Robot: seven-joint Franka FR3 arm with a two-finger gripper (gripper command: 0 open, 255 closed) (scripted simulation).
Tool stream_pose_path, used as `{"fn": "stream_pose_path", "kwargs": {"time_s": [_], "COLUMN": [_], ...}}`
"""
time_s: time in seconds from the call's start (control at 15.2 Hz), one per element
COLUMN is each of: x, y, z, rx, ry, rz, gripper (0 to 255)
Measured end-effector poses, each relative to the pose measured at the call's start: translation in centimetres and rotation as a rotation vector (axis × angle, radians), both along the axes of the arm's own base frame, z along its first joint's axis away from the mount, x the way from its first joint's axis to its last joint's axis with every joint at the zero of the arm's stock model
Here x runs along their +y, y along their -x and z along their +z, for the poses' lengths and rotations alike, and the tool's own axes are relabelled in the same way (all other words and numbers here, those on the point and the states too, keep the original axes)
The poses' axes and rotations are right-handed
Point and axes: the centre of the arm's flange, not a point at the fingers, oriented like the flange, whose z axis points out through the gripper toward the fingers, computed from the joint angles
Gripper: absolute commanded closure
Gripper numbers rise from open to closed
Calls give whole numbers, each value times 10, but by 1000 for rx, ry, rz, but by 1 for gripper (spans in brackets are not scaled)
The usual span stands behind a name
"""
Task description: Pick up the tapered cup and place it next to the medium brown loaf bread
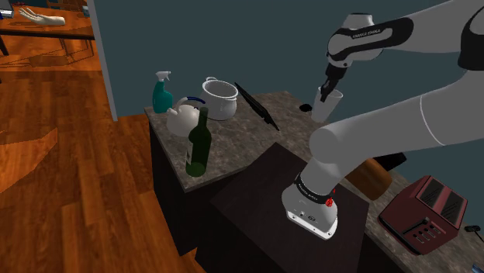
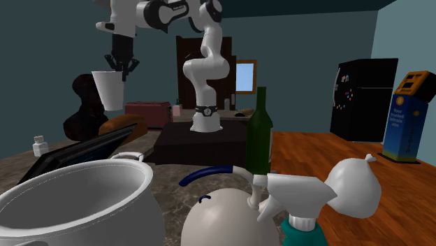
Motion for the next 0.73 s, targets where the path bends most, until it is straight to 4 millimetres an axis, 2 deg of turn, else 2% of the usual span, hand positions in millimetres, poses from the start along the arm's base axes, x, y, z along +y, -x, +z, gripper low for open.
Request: {"fn": "stream_pose_path", "kwargs": {"time_s": [0.53,0.73], "x": [-82,-89], "y": [59,62], "z": [5,-8], "rx": [-1,1], "ry": [0,0], "rz": [0,2], "gripper": [255,255]}}
